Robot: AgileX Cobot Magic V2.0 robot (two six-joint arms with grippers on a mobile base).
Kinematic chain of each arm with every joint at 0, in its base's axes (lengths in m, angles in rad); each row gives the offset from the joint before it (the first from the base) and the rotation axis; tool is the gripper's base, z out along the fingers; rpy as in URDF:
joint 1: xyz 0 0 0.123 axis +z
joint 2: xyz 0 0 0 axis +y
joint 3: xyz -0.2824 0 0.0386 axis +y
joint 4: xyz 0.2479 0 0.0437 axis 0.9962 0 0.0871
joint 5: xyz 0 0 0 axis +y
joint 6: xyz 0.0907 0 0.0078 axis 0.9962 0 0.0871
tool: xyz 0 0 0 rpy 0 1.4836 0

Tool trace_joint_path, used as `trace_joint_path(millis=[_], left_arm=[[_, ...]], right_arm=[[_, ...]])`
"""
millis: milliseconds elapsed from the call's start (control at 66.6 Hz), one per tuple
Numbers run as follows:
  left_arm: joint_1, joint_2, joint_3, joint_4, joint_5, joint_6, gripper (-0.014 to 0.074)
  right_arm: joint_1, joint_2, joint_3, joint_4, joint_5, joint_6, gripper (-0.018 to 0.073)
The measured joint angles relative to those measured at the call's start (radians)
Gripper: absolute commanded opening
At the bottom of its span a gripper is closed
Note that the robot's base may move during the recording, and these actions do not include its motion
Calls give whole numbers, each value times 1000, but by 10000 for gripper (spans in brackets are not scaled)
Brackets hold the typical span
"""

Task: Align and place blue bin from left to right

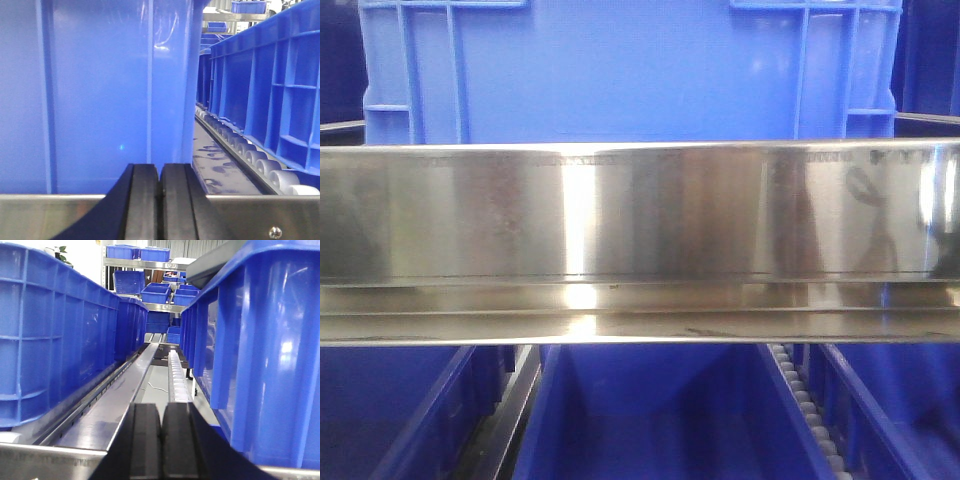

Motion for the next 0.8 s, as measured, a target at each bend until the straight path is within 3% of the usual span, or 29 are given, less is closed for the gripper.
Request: trace_joint_path(millis=[796], left_arm=[[0, 0, 0, 0, -22, 0, -111]], right_arm=[[0, 0, 0, 0, -11, 0, -80]])
